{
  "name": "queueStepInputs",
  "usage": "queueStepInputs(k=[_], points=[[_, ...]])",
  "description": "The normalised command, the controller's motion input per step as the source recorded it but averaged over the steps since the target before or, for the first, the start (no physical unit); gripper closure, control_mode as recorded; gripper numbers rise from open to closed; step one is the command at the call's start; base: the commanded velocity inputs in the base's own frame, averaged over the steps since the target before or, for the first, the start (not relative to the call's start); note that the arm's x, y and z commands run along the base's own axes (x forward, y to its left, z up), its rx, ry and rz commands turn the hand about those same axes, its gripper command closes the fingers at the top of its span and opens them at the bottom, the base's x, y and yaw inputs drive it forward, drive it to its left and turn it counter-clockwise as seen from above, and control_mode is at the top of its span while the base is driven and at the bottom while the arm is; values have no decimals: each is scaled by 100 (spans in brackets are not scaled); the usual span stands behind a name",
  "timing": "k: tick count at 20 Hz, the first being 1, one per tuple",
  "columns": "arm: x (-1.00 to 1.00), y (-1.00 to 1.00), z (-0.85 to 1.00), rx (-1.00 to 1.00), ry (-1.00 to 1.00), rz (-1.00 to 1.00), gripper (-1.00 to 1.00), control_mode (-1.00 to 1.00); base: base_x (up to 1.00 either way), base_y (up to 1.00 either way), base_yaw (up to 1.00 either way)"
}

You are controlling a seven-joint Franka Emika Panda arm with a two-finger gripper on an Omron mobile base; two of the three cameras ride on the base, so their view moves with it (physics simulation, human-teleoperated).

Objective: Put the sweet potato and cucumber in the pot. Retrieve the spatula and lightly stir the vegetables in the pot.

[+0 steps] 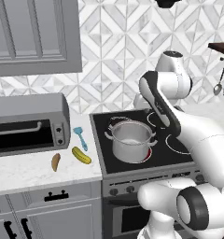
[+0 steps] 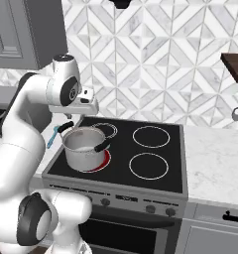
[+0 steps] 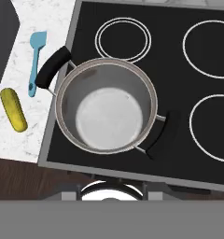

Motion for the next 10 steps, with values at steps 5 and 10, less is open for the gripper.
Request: queueStepInputs(k=[5, 10], points=[[0, 0, 0, 0, 0, 0, -100, 100, -2, 32, 1], [0, 0, 0, 0, 0, 0, -100, 100, 0, 76, 0]])
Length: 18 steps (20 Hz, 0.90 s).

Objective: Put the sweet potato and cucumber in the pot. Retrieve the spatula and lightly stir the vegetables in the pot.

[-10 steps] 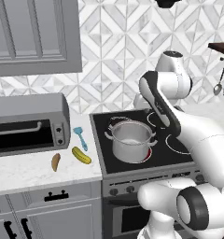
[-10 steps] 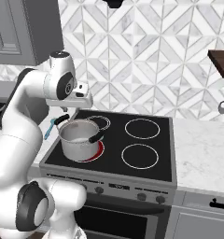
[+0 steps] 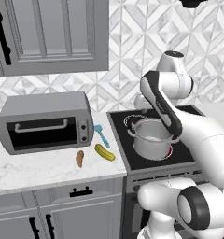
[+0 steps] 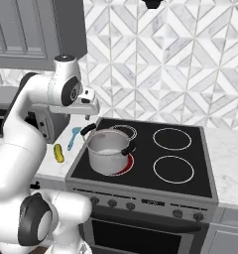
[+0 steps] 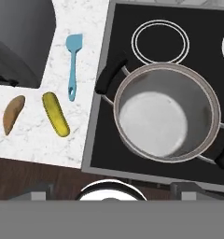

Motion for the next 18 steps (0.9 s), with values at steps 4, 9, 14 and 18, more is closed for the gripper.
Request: queueStepInputs(k=[4, 9, 14, 18], points=[[0, 0, 0, 0, 0, 0, -100, 100, 4, 60, 0], [0, 0, 0, 0, 0, 0, -100, 100, 34, 5, -1], [0, 0, 0, 0, 0, 0, -100, 100, 83, -3, -4], [0, 0, 0, 0, 0, 0, -100, 100, 95, 0, -5]])
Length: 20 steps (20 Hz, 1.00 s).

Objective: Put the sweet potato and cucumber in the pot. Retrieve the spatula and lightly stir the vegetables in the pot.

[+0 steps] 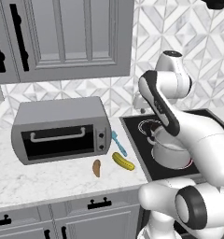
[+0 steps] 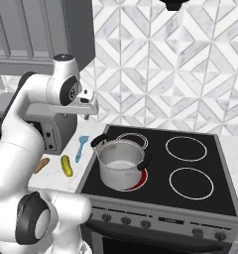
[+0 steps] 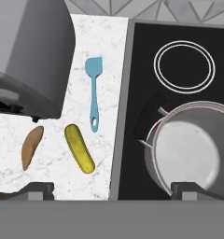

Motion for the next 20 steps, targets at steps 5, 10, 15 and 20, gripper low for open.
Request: queueStepInputs(k=[5, 10, 15, 20], points=[[0, 0, 0, 0, 0, 0, -100, -100, 26, 0, -1], [-22, 22, -23, 0, 0, 2, -100, -100, 0, 0, 0], [-14, 46, -52, -3, 3, 6, -100, -100, 0, 0, 0], [0, 57, -69, -7, 7, 5, -100, -100, 0, 0, 0]])
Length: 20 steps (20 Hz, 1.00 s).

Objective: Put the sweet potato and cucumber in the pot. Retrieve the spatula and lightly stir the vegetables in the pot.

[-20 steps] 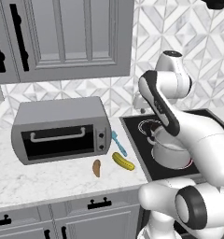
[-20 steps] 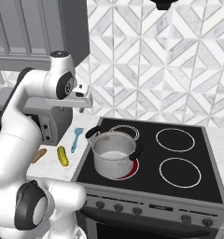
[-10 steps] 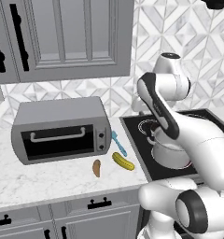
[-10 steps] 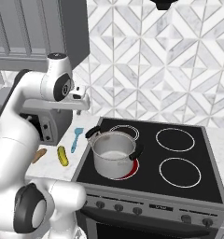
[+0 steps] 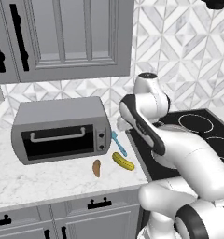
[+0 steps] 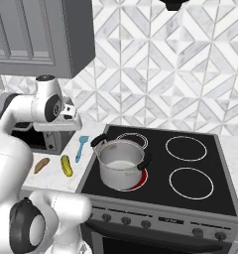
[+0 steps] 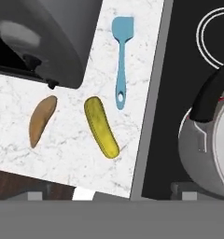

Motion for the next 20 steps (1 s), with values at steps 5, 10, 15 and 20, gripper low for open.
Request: queueStepInputs(k=[5, 10, 15, 20], points=[[0, 56, -79, -9, 5, 3, -100, -100, 0, 0, 0], [0, 36, -80, -4, 8, 0, -100, -100, 0, 0, 0], [14, 0, -71, 0, 11, 0, -100, -100, 0, 0, 0], [34, -1, -58, 0, 2, 0, -100, -100, 0, 0, 0]])
